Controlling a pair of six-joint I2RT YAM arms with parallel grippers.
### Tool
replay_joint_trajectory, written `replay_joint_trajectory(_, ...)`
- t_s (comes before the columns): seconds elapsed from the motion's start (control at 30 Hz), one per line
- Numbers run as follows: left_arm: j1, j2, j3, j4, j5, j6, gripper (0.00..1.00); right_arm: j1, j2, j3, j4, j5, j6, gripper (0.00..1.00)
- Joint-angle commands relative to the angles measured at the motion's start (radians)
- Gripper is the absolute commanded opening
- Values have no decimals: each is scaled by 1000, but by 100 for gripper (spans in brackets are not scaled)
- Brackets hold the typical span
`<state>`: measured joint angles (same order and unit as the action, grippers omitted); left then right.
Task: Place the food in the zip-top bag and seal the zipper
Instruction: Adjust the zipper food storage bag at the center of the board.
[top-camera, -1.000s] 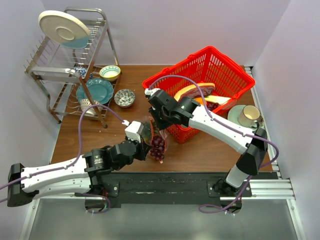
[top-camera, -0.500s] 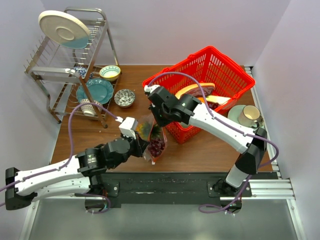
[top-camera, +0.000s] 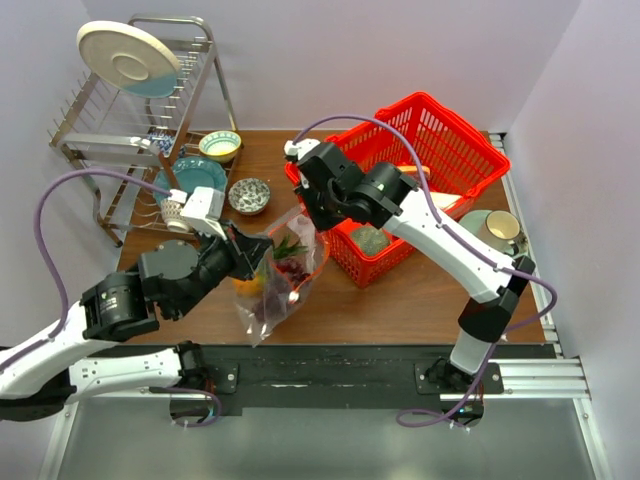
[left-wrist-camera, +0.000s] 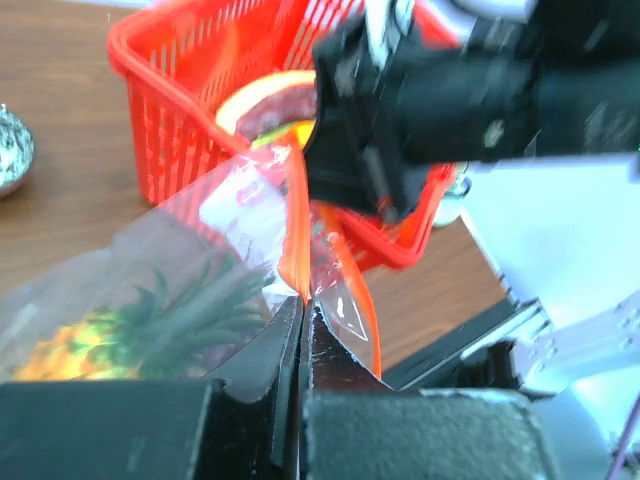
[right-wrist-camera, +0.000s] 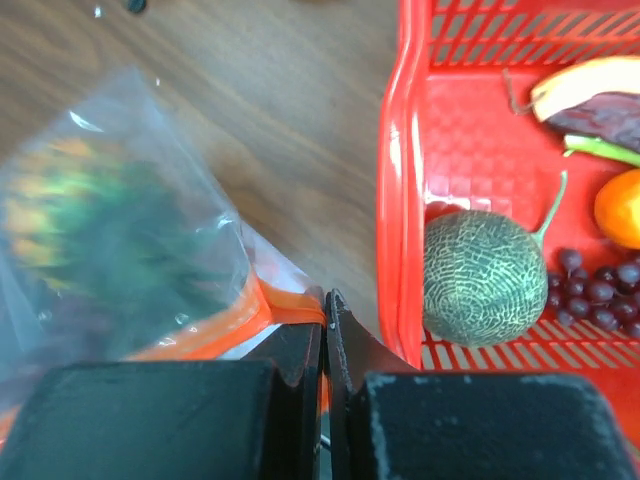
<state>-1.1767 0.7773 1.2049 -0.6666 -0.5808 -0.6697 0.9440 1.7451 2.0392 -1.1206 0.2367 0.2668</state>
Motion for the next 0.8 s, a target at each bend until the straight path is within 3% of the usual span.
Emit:
replay_joint_trajectory(0.0,2,-36,-225,40,45,-34,0,-21,24,169,-85,42,-35,0)
replay_joint_trajectory(0.13,2,-27,-404,211,143,-134,0,-22,48,378,-143,43,-34,0)
replay_joint_trajectory(0.4,2,-32,-53,4,-8,-30,0,-56,-84,-129,64,-53,-1,0)
replay_joint_trajectory(0.57,2,-41,-201,82,64,-60,0,-80,-116,-182,114,-79,8,0)
replay_joint_trajectory(0.77,2,-41,-231,101,55,-73,0,-85,-85,-171,119,-134,3,0)
